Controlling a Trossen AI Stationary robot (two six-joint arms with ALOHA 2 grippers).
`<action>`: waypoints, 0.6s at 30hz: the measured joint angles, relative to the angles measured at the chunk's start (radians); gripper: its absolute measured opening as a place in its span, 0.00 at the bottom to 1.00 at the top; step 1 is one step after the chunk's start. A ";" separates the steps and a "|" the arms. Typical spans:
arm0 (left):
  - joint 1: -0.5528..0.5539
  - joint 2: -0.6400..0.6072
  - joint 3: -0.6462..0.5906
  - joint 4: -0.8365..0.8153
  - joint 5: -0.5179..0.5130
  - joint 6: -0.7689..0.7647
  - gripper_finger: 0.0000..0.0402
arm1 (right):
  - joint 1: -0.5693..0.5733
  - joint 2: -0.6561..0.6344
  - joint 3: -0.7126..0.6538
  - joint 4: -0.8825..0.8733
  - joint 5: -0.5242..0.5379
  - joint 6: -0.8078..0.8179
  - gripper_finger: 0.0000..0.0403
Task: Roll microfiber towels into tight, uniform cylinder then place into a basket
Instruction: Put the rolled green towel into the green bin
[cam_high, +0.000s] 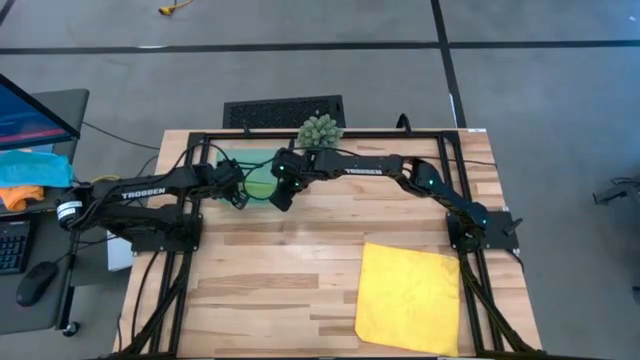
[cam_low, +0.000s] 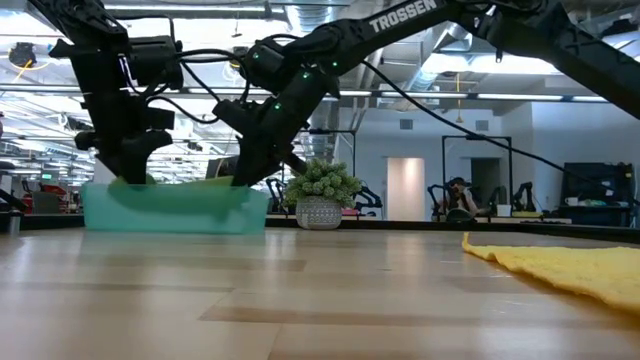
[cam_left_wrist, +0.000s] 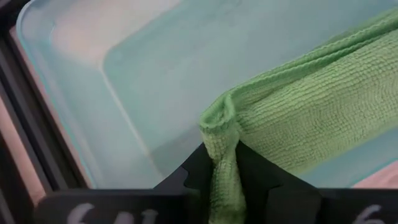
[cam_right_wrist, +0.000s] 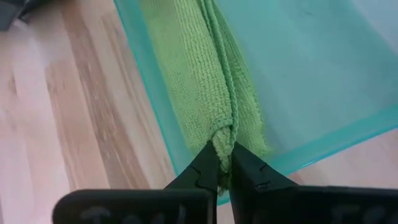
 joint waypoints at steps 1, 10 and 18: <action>0.000 0.000 0.000 -0.004 0.000 -0.002 0.12 | 0.000 0.000 0.000 -0.001 0.000 0.000 0.09; 0.002 0.001 -0.003 -0.028 -0.019 -0.005 0.23 | -0.001 0.000 0.000 -0.010 0.001 -0.005 0.07; 0.002 0.001 -0.003 -0.023 -0.030 -0.008 0.40 | -0.001 -0.001 0.000 -0.006 0.001 -0.009 0.08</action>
